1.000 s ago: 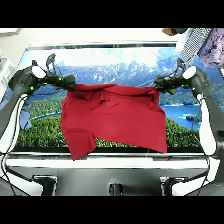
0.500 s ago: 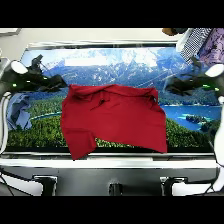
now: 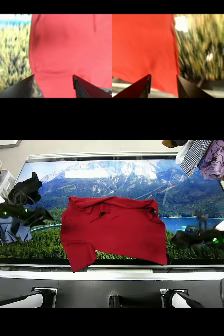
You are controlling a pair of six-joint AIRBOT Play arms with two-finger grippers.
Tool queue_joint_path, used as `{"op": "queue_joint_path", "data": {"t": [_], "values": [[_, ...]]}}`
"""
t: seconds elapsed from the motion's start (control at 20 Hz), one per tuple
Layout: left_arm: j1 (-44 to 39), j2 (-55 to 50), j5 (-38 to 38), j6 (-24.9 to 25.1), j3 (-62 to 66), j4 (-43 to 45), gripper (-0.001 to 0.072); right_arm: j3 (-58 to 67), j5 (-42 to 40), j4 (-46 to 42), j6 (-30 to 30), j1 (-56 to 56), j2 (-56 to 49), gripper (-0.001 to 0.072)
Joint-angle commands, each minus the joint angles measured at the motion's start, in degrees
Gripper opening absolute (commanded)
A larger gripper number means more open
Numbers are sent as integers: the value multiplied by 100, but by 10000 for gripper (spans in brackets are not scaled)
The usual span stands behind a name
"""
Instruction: Fold the clothes and pants, and hang the long-sleeved shirts on hangers.
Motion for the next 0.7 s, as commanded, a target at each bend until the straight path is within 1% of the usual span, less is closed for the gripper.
{"op": "queue_joint_path", "data": {"t": [0.0, 0.3, 0.55, 0.65], "values": [[87, 363, 118, 39, -748, 37, 550, -1202, -208, -540, 260, -61, 396, 378], [87, 363, 138, 39, -813, 39, 550, -1460, -560, -396, 267, -61, 393, 379], [87, 363, 168, 39, -813, 31, 550, -1991, -568, 50, 212, -61, 393, 379], [87, 363, 160, 39, -813, 31, 550, -2192, -734, 210, 195, -61, 393, 379]]}}
